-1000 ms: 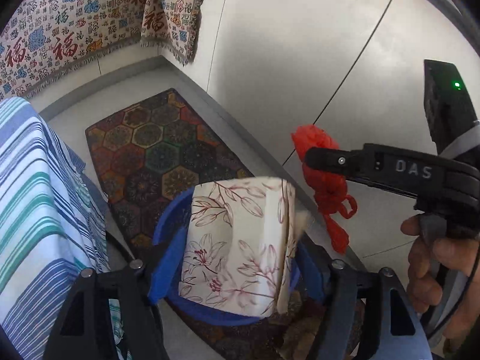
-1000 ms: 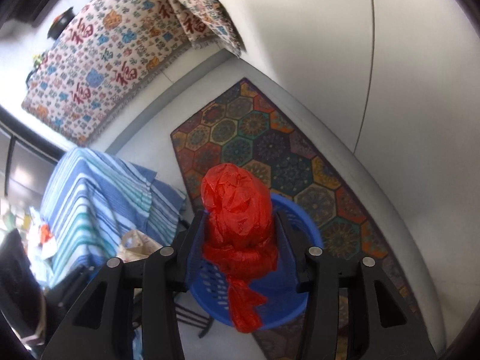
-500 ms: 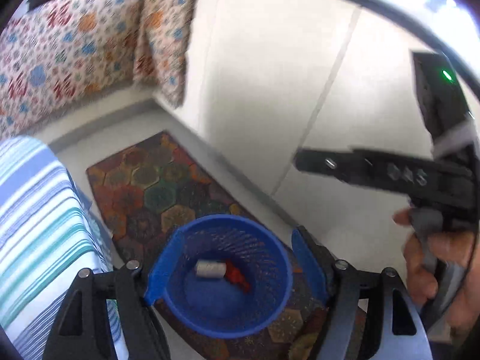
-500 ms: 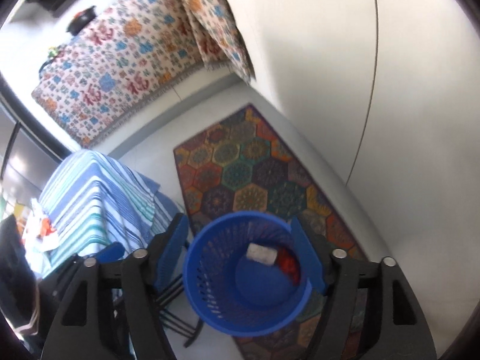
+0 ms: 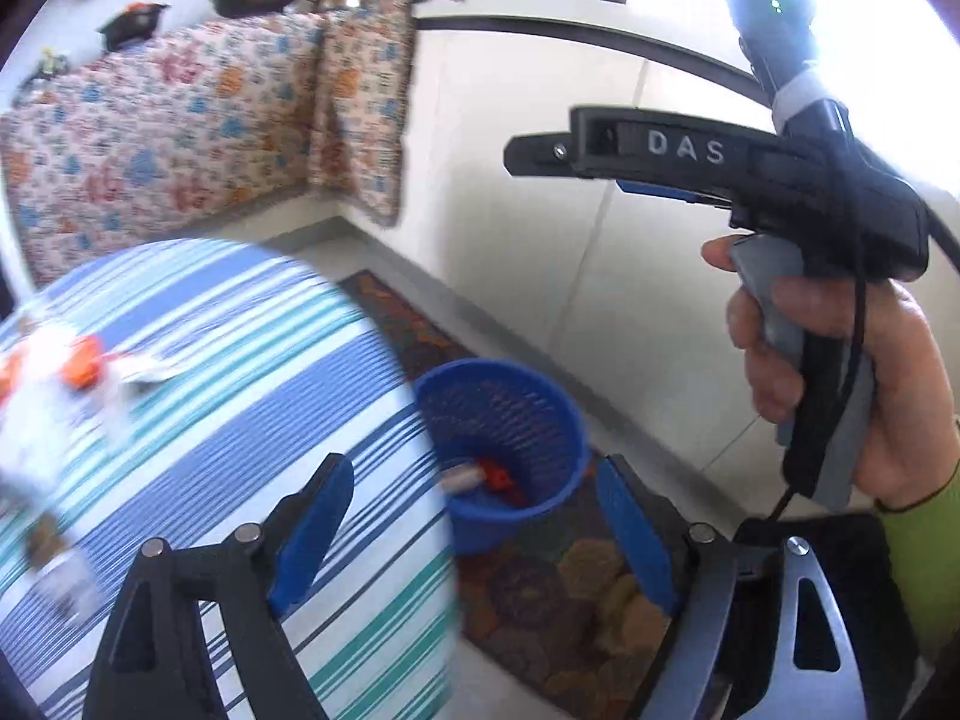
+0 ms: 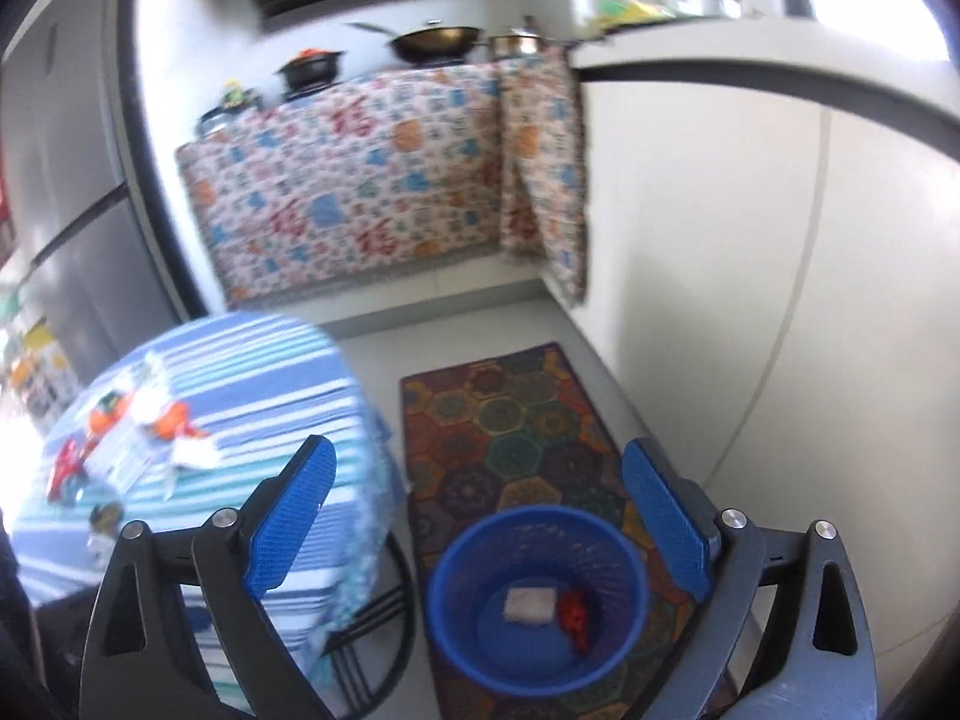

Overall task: Collect trash
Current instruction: 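Return both tools from the wastebasket to the table, then grasp the gold-wrapped snack with the right tool while the left tool grasps the crushed red can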

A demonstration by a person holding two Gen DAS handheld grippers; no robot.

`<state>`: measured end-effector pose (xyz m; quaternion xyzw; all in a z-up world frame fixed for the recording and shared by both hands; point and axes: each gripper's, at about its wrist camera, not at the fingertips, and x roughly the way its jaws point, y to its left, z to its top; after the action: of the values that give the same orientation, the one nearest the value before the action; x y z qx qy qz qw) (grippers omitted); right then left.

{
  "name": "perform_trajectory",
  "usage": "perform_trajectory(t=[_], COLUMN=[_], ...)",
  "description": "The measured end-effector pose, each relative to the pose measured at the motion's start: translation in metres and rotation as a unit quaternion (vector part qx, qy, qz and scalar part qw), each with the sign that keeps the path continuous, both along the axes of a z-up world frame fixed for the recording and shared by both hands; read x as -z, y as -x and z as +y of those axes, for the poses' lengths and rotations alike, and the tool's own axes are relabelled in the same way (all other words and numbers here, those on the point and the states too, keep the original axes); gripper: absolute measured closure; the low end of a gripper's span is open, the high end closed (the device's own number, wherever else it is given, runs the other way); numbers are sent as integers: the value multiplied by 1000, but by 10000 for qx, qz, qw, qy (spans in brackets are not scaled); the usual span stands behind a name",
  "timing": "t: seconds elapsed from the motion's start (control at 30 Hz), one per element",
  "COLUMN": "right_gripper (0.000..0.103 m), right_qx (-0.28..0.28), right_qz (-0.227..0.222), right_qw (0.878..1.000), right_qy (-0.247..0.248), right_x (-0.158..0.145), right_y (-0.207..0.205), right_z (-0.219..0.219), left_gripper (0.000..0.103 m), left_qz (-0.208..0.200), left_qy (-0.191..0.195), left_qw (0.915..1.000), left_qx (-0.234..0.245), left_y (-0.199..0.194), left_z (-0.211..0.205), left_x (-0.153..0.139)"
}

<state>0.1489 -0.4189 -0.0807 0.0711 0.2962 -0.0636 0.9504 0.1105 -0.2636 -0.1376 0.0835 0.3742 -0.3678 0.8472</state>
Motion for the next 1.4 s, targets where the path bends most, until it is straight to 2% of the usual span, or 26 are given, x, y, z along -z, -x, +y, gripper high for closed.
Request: perform_trajectory(t=[0.1,0.2,0.43,0.6,0.73,0.87,0.93,1.1,1.4], right_gripper=[5,5,6,6,6,6,5,2,0], right_qx=[-375,-921,-2004,-2455,-2686,-2769,-2798,-2807,-2911], right_qz=[66,256,992,1248,1402,1464,1471,1534,1534], right_qw=[9992,9950,9747,9612,9523,9482,9470,9456,9422], right_qy=[-89,-298,43,179,355,531,572,594,627], right_x=[8,22,69,92,103,108,109,109,109], right_y=[1,-3,-19,-22,-29,-31,-35,-43,-58], right_z=[41,87,192,237,265,276,279,291,304], left_gripper=[18,18,18,18,18,16,7,1,0], left_qz=[-115,-150,-100,98,253,384,398,443,450], left_qy=[-175,-432,-896,-1026,-1165,-971,-1000,-1015,-1009], left_qw=[9990,9945,9739,9617,9553,9562,9545,9540,9532], left_qx=[-390,-945,-2085,-2539,-2706,-2735,-2780,-2788,-2813], left_y=[7,7,-8,-27,-41,-49,-53,-70,-100], left_z=[50,103,214,272,287,296,299,303,308], left_x=[0,8,26,38,50,53,54,56,57])
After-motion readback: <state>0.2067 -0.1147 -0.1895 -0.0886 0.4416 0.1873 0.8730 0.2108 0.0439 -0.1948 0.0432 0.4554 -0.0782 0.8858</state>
